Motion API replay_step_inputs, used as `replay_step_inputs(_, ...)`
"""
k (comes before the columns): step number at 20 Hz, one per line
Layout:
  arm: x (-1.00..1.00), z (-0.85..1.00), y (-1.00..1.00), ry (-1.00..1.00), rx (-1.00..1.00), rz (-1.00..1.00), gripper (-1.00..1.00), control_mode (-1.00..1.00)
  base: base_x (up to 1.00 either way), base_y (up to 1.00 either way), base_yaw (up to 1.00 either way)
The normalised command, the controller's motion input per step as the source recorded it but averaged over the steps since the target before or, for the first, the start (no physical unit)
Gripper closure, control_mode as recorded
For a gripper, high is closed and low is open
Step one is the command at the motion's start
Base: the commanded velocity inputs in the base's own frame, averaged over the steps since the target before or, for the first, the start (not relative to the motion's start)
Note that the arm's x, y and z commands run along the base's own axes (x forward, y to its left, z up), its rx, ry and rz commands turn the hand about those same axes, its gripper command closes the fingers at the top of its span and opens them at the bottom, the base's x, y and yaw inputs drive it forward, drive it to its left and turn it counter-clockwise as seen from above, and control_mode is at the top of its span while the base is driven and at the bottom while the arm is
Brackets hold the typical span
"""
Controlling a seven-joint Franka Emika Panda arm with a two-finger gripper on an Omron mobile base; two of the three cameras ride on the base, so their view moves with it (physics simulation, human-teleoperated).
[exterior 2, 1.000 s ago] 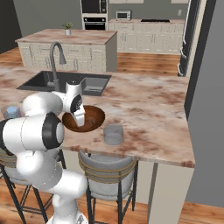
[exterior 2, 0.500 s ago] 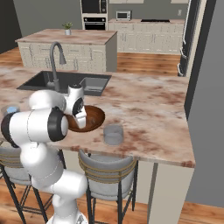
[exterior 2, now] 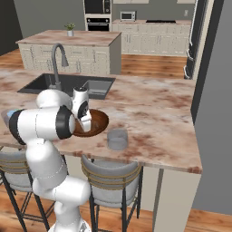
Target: There are four ice cubes in the ice bowl. Place two ice cubes in each glass of water.
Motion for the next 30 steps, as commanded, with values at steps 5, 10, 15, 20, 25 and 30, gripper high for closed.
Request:
replay_step_inputs(5, 0.16, -0.17, 0.00, 0.00, 0.00, 0.02, -1.00, -1.00, 0.00, 0.00, 0.00)
replay_step_inputs(10, 0.17, -0.23, 0.00, 0.00, 0.00, 0.01, -1.00, -1.00, 0.00, 0.00, 0.00)
replay_step_inputs(15, 0.21, -0.04, 0.00, 0.00, 0.00, 0.02, -1.00, -1.00, 0.00, 0.00, 0.00)
replay_step_inputs(20, 0.13, -0.07, 0.07, 0.00, 0.00, 0.00, -1.00, -1.00, 0.00, 0.00, 0.00)
replay_step_inputs(25, 0.07, -0.18, 0.13, 0.00, -0.01, 0.00, -1.00, -1.00, 0.00, 0.00, 0.00)
replay_step_inputs(30, 0.06, -0.13, 0.00, 0.00, 0.00, 0.00, -1.00, -1.00, 0.00, 0.00, 0.00)
